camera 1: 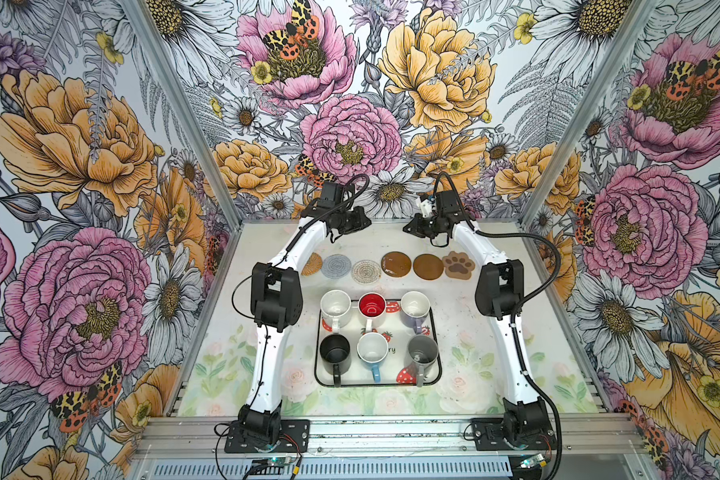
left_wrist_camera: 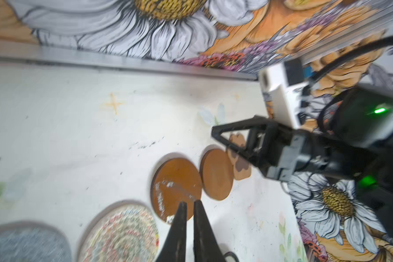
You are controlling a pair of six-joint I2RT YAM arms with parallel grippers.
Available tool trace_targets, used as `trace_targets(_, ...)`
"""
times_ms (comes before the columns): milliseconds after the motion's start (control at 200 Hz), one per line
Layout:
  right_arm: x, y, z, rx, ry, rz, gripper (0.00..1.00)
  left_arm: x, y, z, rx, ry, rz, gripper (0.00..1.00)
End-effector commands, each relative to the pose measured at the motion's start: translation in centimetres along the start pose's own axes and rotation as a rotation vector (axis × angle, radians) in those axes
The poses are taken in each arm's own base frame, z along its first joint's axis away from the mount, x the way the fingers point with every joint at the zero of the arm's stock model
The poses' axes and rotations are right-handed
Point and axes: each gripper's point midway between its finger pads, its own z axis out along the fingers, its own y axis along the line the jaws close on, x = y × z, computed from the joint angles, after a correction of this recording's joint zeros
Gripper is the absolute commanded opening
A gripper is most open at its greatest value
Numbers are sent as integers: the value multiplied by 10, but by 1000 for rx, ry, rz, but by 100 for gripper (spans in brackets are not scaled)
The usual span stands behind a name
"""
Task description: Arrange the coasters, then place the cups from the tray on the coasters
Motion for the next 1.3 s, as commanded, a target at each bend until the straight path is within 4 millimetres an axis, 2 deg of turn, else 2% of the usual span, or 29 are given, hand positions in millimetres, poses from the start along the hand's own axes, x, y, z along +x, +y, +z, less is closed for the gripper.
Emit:
trace_targets(0,0,-7,24,5,-12,14,0,47,39,5,-151,138,18,10)
trace_targets(145,1,-12,41,-8,-19,24,0,69,51,12,-188,195,24,8)
trace_targets(390,12,-29,59,16,-8,32,0,91,67,29,-209,252,9,5)
trace_targets(605,18,-41,69,30,-3,44,0,101,73,42,-206,279,-1,5)
trace_targets(816,27,-41,76,2,23,55,0,111,80,53,-210,306,-21,4)
trace_targets(991,44,-37,83,-35,75,70,0,116,87,61,-218,318,-32,4)
trace_targets(1291,70,-41,85,-34,148,91,0,117,98,67,-236,320,-54,3)
